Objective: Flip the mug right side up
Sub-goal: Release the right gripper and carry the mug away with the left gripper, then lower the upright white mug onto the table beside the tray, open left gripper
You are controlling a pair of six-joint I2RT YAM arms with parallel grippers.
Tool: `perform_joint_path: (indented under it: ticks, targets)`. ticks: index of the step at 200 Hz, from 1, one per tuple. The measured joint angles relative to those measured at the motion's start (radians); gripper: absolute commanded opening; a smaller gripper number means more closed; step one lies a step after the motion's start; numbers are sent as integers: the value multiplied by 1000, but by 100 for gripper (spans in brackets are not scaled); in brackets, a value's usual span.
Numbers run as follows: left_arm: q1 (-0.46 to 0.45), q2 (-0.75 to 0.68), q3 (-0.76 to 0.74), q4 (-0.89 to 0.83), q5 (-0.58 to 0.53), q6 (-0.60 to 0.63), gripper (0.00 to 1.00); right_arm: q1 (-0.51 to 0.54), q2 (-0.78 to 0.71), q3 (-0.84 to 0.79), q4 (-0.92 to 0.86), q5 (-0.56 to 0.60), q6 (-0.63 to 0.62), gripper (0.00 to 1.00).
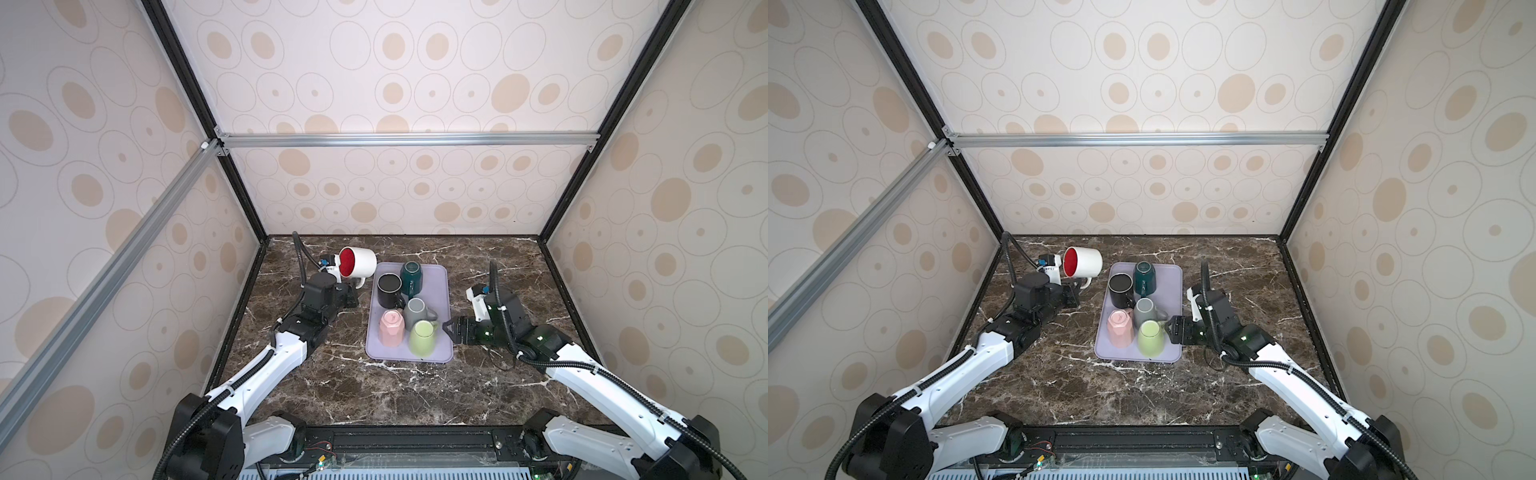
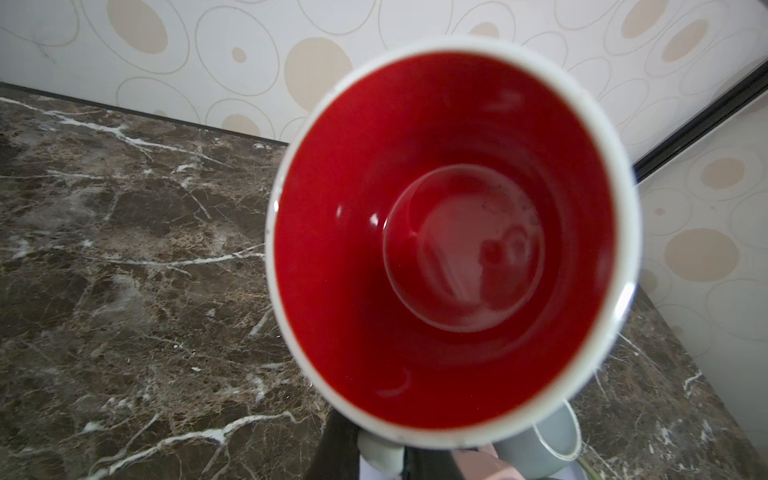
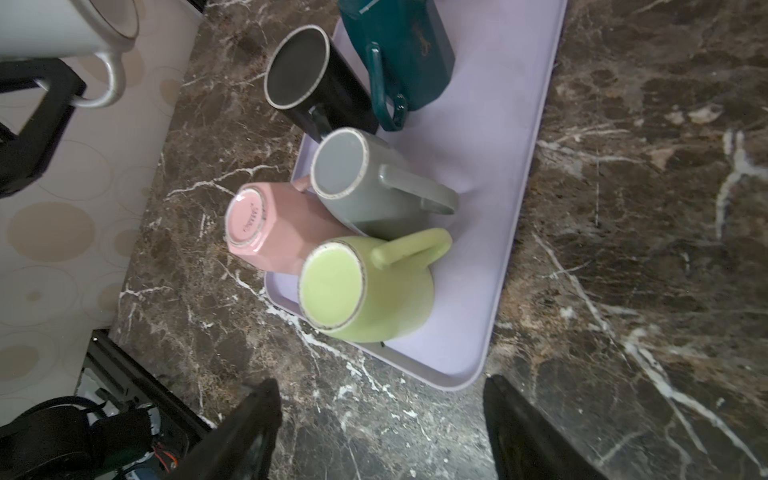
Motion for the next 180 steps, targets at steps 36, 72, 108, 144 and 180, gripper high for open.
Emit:
perform_joint_path:
  ticks: [36,72,108,144,180]
  targets:
    - [10,75,19,-38,-47,26,0,0,-4,-5,-43,49,-16,79]
    - [29,153,56,-51,-79,40,0,0,-4,-5,-62,71,-19,79]
    - [35,234,115,-76,-123,76,0,0,9,-5,-80,73,-20,79]
    - [40,299,146,-85,-148,102,0,0,15,-15,-80,85,-20,79]
    - [45,371,177,-95,-172,125,0,0,31,-16,-80,96,-21,79]
